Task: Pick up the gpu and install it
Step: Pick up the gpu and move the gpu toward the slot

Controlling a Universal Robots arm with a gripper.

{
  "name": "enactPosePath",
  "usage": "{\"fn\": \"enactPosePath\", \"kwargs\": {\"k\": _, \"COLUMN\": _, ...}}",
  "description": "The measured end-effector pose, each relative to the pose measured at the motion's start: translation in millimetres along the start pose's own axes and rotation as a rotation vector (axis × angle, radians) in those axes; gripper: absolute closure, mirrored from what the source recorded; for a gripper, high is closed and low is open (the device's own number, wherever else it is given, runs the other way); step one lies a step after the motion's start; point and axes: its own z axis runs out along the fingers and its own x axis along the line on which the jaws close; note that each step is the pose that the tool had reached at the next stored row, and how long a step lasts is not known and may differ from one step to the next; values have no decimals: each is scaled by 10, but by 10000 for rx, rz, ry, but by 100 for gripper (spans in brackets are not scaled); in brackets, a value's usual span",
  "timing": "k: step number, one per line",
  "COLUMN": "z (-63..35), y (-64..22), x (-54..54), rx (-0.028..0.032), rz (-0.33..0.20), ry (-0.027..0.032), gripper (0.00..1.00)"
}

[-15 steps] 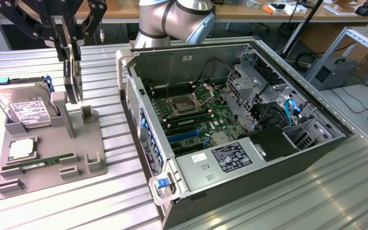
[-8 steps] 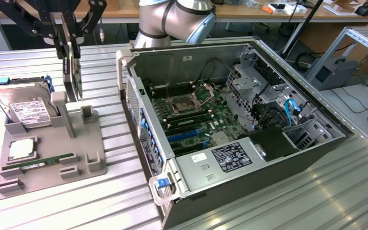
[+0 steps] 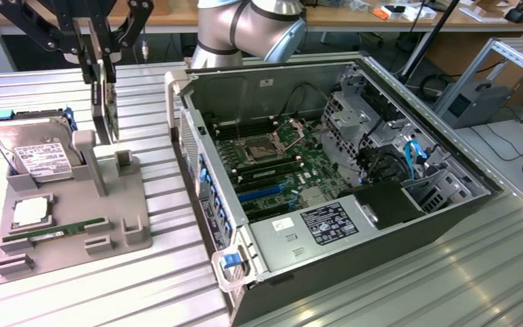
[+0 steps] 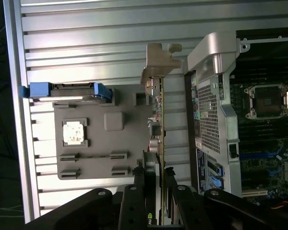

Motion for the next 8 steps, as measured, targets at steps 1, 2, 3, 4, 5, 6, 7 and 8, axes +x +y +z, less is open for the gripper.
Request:
{"fn": "enactPosePath", "kwargs": {"k": 1, "z": 0, "y": 0, "x": -7, "rx": 1, "rz": -1, "ry": 0, "gripper": 73}}
{"fn": "enactPosePath", "kwargs": {"k": 2, "z": 0, "y": 1, "x": -15, "rx": 1, "rz": 1, "ry": 0, "gripper": 73}}
{"fn": "enactPosePath", "kwargs": {"k": 3, "z": 1, "y": 2, "x": -27, "rx": 0, "rz": 0, "ry": 0, "gripper": 73}}
{"fn": "enactPosePath", "kwargs": {"k": 4, "z": 1, "y": 3, "x": -35, "rx": 1, "rz": 0, "ry": 0, "gripper": 73}}
{"fn": "enactPosePath", "kwargs": {"k": 5, "z": 1, "y": 3, "x": -45, "rx": 0, "rz": 0, "ry": 0, "gripper": 73}}
{"fn": "enactPosePath", "kwargs": {"k": 6, "z": 1, "y": 4, "x": -50, "rx": 0, "rz": 1, "ry": 0, "gripper": 73}}
{"fn": "enactPosePath", "kwargs": {"k": 7, "z": 1, "y": 4, "x": -57, "rx": 1, "rz": 0, "ry": 0, "gripper": 73}}
{"fn": "enactPosePath", "kwargs": {"k": 8, "z": 2, "y": 4, "x": -60, "rx": 1, "rz": 0, "ry": -1, "gripper": 73}}
